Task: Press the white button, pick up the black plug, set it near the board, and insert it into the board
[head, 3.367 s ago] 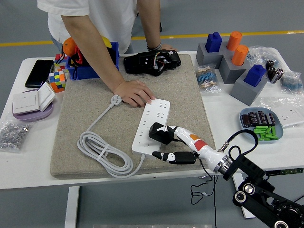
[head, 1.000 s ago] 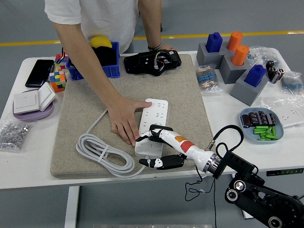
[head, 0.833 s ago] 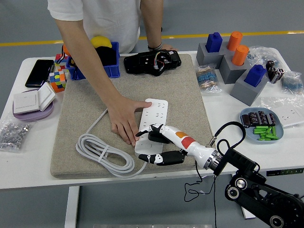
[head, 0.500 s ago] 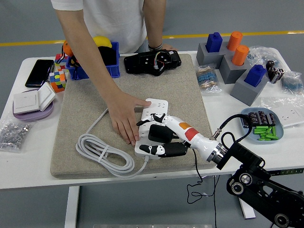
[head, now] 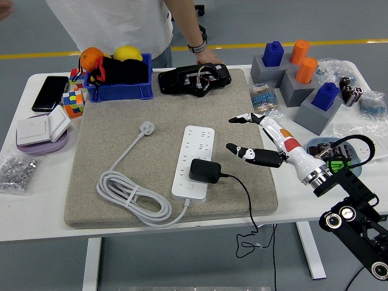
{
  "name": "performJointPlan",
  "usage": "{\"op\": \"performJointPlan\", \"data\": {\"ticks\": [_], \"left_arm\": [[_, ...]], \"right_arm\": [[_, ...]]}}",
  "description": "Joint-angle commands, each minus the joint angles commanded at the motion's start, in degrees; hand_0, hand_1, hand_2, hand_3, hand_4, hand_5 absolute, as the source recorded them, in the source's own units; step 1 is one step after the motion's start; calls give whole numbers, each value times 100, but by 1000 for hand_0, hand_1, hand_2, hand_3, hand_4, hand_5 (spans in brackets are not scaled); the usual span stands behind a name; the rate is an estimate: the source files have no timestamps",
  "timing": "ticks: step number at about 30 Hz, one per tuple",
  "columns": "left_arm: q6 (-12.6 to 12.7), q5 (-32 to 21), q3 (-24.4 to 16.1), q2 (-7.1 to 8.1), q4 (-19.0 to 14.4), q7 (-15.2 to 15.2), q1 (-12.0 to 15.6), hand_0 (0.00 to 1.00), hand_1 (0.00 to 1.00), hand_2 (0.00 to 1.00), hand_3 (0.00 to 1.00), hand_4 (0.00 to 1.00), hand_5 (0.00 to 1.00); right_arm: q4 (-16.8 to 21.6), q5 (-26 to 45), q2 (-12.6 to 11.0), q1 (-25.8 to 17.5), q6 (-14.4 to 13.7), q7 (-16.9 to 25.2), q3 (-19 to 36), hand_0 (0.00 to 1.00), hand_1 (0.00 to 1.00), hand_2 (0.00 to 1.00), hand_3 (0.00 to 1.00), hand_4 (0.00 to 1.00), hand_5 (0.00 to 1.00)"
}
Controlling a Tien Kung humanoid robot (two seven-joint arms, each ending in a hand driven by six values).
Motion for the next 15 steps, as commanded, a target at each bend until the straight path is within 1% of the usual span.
{"op": "performJointPlan", "data": {"ticks": [9, 15], "left_arm": [[5, -15, 33, 25, 0, -10, -17, 464, 494, 513, 568, 608, 249], [9, 35, -9, 26, 0, 2, -8, 463, 494, 513, 568, 608, 249]], "right_arm": [[-62, -119, -70, -597, 21, -101, 634, 888, 800, 754, 760, 892, 589], [-46, -199, 22, -964, 41, -139, 1089, 888, 798, 751, 761, 892, 590]]}}
